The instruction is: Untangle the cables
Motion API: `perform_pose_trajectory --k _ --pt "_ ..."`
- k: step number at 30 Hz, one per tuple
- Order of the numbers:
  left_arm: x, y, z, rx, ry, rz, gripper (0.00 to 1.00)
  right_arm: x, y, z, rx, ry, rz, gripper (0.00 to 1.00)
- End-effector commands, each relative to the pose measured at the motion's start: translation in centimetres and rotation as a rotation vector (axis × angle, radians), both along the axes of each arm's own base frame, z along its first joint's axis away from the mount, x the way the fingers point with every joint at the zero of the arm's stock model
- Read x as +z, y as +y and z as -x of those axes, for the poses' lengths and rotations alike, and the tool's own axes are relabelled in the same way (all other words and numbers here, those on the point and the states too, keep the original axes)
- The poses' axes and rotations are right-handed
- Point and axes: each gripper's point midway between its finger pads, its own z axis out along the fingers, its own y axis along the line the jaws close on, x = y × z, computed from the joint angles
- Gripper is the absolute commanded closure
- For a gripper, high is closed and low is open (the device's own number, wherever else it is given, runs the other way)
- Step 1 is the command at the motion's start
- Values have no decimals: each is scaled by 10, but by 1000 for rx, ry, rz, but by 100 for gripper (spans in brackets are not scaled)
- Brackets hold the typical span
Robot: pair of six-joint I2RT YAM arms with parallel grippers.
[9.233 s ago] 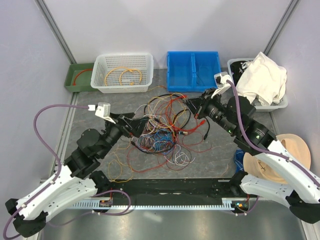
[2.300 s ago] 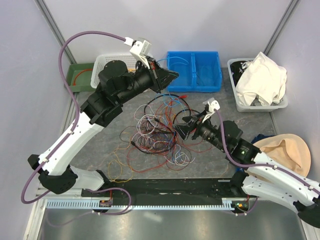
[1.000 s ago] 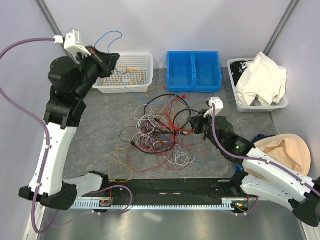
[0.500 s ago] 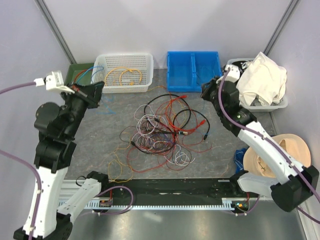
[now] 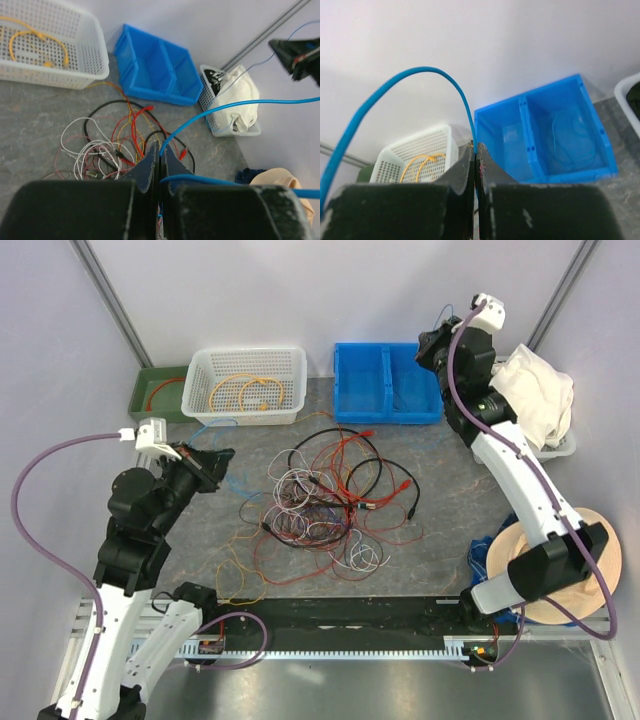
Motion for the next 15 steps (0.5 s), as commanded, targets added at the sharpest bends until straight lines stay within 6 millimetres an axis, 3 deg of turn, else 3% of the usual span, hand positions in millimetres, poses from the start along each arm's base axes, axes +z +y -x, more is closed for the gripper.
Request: perform_pose_trajectory --k 1,8,15 --pt "-8 -8 5 -46 11 41 98 20 -11 -31 -33 -46 58 100" --pt "-37 -15 -3 -67 69 42 98 14 -16 -98 -76 -50 106 100" --pt "-59 -18 -12 -67 117 25 98 14 -29 -149 -101 -93 77 100"
